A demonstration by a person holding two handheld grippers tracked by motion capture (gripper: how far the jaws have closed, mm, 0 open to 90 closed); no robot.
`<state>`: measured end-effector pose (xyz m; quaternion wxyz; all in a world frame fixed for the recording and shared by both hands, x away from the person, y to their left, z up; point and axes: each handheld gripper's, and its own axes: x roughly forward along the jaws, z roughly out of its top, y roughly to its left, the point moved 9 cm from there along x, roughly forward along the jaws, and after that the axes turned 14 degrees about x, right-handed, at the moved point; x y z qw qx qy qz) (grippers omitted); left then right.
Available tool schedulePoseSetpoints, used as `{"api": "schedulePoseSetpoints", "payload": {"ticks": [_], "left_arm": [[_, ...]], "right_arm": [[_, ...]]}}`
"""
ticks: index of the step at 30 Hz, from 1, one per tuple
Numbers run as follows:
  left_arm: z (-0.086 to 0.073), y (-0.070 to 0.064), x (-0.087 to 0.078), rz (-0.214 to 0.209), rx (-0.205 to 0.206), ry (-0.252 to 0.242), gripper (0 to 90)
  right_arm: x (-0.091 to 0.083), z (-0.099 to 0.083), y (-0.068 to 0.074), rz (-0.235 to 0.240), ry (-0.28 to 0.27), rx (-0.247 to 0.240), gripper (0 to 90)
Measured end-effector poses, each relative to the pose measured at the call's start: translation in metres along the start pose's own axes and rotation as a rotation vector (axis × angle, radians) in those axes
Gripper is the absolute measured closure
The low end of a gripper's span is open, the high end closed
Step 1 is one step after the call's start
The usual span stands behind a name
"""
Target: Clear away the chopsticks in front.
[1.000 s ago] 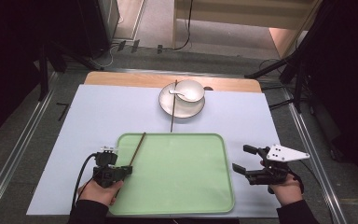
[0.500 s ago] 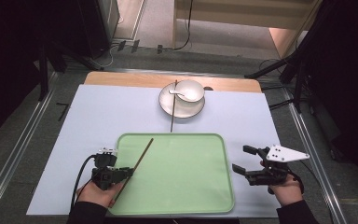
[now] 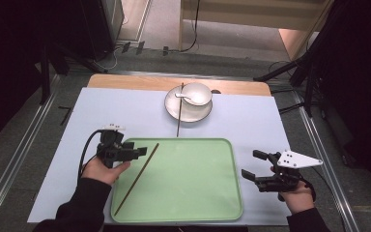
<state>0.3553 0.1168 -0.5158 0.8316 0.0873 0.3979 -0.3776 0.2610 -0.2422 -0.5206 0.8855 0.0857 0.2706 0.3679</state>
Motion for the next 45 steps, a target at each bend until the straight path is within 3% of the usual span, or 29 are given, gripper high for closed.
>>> {"api": "schedulePoseSetpoints", "payload": {"ticks": [5,8,17,26,29,32,41,43,45], "left_arm": [[0.031,0.007,0.013,-0.030,0.018,-0.030,35.2],[0.044,0.010,0.024,-0.032,0.043,-0.020,34.9],[0.077,0.020,0.052,-0.035,0.061,-0.025,34.4],[0.102,0.027,0.071,-0.039,0.080,-0.037,34.1],[0.105,0.028,0.078,-0.056,0.067,-0.006,33.3],[0.112,0.030,0.086,-0.044,0.079,0.002,33.3],[0.129,0.026,0.115,-0.074,0.040,0.005,37.2],[0.133,0.025,0.120,-0.062,0.042,-0.005,38.2],[0.132,0.028,0.126,-0.044,0.045,0.021,38.3]], "right_arm": [[-0.001,-0.001,-0.001,-0.001,0.002,0.007,17.8],[-0.002,-0.001,-0.001,-0.001,0.003,0.007,17.8],[-0.002,-0.002,-0.001,-0.002,0.006,0.010,17.8],[-0.003,-0.002,-0.002,-0.003,0.010,0.012,17.8],[-0.002,-0.003,-0.001,0.002,0.015,0.014,17.8],[-0.002,-0.004,-0.001,0.003,0.021,0.012,17.8],[-0.003,-0.004,-0.001,0.001,0.019,0.012,17.8],[-0.003,-0.004,-0.001,0.003,0.019,0.010,17.8],[-0.004,-0.004,0.000,0.006,0.016,0.014,17.8]]}}
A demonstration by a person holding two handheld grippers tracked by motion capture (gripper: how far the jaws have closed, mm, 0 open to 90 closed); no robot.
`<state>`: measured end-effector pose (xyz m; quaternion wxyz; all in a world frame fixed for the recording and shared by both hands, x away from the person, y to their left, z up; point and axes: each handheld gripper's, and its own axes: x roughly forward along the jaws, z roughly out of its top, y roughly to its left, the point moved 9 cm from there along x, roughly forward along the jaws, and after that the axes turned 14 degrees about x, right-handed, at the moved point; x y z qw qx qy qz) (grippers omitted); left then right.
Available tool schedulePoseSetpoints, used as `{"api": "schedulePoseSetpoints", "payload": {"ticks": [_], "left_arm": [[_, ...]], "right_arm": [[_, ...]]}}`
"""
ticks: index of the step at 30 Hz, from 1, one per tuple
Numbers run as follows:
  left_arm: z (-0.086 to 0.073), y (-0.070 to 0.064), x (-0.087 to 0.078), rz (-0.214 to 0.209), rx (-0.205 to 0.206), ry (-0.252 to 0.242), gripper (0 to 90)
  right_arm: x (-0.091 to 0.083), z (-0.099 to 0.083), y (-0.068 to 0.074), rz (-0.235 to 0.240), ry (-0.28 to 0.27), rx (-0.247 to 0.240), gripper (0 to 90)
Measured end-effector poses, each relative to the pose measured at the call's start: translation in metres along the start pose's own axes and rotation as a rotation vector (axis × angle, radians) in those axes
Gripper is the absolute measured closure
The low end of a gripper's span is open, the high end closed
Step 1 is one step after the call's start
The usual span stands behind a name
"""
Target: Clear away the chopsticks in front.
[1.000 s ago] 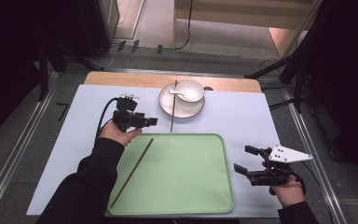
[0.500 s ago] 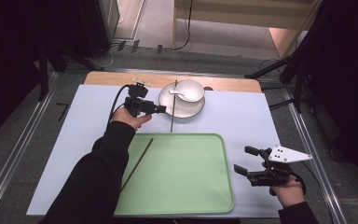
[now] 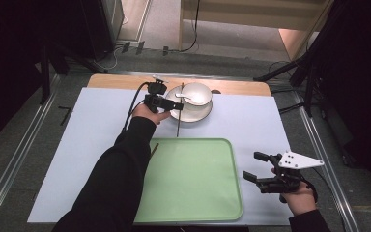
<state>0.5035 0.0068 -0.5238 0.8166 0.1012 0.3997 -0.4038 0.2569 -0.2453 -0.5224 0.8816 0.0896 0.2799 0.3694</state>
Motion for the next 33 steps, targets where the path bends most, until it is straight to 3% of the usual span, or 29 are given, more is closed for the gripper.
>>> {"api": "schedulePoseSetpoints", "payload": {"ticks": [6,9,11,14,18,33], "left_arm": [[-0.002,0.008,0.016,0.026,-0.002,0.030,42.3],[-0.002,0.008,0.023,0.028,0.010,0.042,45.8],[-0.003,0.010,0.028,0.055,0.037,0.053,47.9],[-0.005,0.011,0.035,0.054,0.013,0.081,50.3],[-0.004,0.012,0.041,0.082,0.023,0.084,54.0],[-0.005,0.022,0.050,0.091,-0.080,0.070,73.1]], "right_arm": [[-0.002,-0.001,-0.002,-0.001,-0.004,0.002,17.8],[-0.004,0.000,-0.003,-0.001,-0.009,0.006,17.8],[-0.004,0.000,-0.004,0.000,-0.012,0.006,17.9],[-0.004,0.000,-0.003,0.004,-0.009,0.003,17.9],[-0.003,0.000,-0.002,0.004,-0.007,-0.006,17.9],[-0.004,0.001,-0.002,0.007,-0.013,-0.006,17.9]]}}
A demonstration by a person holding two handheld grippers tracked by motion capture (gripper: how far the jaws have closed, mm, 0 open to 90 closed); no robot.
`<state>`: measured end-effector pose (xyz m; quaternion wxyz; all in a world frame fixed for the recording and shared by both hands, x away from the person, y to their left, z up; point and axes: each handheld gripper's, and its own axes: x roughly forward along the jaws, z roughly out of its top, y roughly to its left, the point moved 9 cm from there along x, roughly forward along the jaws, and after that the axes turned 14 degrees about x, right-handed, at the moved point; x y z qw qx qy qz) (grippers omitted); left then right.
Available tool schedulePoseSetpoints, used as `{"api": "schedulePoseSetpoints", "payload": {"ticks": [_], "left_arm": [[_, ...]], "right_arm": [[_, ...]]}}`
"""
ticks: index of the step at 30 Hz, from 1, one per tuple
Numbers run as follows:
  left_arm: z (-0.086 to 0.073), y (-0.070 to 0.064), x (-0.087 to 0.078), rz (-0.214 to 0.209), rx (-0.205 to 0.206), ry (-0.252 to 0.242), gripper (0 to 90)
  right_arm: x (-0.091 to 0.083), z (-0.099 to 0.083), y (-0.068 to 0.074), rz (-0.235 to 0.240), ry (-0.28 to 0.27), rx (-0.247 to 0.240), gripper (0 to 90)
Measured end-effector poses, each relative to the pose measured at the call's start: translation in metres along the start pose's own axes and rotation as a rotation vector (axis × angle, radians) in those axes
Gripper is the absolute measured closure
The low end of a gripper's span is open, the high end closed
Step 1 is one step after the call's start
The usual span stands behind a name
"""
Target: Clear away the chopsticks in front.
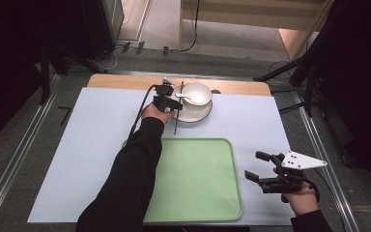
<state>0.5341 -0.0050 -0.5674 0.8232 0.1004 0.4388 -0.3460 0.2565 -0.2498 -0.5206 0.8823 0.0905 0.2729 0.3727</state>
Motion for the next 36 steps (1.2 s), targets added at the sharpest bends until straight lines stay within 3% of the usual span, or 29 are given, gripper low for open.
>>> {"api": "schedulePoseSetpoints", "payload": {"ticks": [6,8,18,20,27,36], "left_arm": [[-0.007,0.008,0.004,0.009,-0.081,0.055,80.0],[-0.007,0.008,0.004,-0.003,-0.112,0.053,82.7],[-0.006,0.012,0.001,0.014,-0.127,0.051,86.2],[-0.002,0.012,-0.003,0.007,-0.138,0.027,86.2],[0.005,0.019,-0.025,0.002,-0.165,0.007,86.3],[0.000,0.028,-0.062,0.006,-0.129,-0.001,86.2]], "right_arm": [[0.002,0.000,0.002,0.012,0.007,-0.006,17.9],[0.002,0.000,0.002,0.012,0.006,-0.006,17.9],[0.003,0.000,0.003,0.015,0.007,-0.007,17.9],[0.003,0.000,0.002,0.017,0.005,-0.010,17.9],[0.003,0.000,0.002,0.016,0.004,-0.010,17.9],[0.003,0.000,0.002,0.014,0.006,-0.010,18.0]]}}
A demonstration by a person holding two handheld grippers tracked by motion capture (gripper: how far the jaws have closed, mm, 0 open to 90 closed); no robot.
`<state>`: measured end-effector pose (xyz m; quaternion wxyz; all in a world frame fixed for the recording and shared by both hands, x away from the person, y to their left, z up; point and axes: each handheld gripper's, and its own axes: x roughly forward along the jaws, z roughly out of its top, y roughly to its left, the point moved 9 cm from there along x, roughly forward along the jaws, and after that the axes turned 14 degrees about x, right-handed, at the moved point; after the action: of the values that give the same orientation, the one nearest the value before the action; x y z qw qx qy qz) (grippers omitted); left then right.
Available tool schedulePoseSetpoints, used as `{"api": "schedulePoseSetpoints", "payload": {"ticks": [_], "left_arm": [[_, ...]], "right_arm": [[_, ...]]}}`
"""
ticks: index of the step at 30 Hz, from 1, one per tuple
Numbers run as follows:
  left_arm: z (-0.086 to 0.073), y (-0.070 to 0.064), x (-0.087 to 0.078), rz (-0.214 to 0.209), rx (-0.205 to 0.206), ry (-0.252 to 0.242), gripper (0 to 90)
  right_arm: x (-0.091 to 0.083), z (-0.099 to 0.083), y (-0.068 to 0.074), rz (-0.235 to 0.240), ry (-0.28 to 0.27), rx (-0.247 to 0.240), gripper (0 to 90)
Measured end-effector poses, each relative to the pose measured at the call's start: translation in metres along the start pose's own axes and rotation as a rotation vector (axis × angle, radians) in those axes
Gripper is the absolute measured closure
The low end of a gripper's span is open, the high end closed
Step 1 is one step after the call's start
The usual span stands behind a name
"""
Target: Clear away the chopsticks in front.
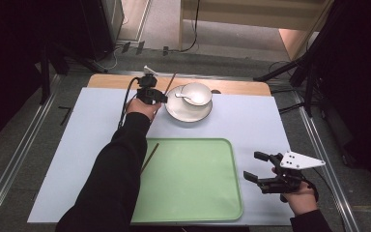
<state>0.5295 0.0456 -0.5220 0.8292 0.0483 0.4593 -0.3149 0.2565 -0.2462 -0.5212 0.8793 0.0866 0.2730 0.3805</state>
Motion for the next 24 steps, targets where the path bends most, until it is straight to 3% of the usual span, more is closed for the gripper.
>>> {"api": "schedulePoseSetpoints", "payload": {"ticks": [9,24], "left_arm": [[-0.018,0.006,-0.034,0.003,0.031,-0.001,86.2],[-0.063,-0.009,-0.080,-0.014,0.053,-0.040,86.2]], "right_arm": [[-0.002,0.000,-0.001,-0.009,-0.005,0.002,17.9],[0.002,0.002,0.003,-0.002,-0.002,-0.011,17.9]]}}
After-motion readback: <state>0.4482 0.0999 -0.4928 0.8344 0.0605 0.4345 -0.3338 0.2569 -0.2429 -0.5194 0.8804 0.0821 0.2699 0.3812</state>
